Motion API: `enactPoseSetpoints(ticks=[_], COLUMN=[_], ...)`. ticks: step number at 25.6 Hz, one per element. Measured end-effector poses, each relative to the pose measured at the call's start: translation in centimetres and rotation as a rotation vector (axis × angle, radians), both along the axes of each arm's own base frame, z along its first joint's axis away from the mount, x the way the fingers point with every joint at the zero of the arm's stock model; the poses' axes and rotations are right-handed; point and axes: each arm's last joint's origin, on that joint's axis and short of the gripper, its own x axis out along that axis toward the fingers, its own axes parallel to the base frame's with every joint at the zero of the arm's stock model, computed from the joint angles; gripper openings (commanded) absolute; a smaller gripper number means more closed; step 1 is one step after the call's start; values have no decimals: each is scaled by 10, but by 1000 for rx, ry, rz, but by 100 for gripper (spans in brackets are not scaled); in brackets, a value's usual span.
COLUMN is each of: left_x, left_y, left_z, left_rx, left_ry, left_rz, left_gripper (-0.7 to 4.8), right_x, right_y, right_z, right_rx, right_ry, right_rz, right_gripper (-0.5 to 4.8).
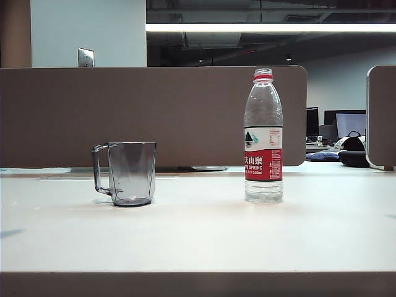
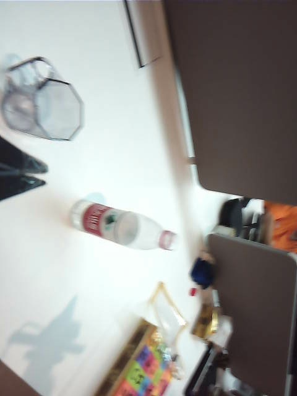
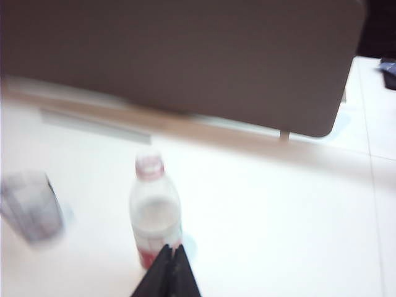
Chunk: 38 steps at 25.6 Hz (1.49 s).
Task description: Pick up the mineral water bottle on the table and pour water into the mug until it's half full.
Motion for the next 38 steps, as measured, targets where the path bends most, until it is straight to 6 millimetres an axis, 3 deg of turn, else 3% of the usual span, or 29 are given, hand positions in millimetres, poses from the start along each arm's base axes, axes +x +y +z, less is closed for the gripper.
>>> enactPoseSetpoints(ticks=[3,7,8,9,10,12,18,24,35,38], left_x=[4,4,3,2,2,1,2,2,1,1], left_y=[-5,-10,-11,-12,-14,-17,-18,-18,-18,-18], left_z=[-5,-5,-5,-5,-5,-5,0,6,11,11], left_rx=[59,134,156,172,190,210,198,175,181,225], left_ry=[17,-27,-43,-56,-71,-86,-134,-184,-235,-268], left_rz=[-7,16,27,28,19,-10,-10,-2,5,-1], left_gripper=[-5,-5,-5,-5,-5,-5,-5,-5,-5,-5], right_x=[18,34,39,47,56,70,122,157,185,192], right_y=[14,24,27,32,36,40,50,57,66,68], right_z=[-13,-26,-28,-31,-37,-49,-100,-148,-167,-183], right_rx=[-117,-109,-106,-105,-109,-114,-132,-85,76,86], right_ry=[59,132,138,148,161,214,358,416,314,339], right_rz=[90,157,170,186,193,200,189,144,127,156], right_gripper=[-6,13,62,144,274,477,479,479,479,479])
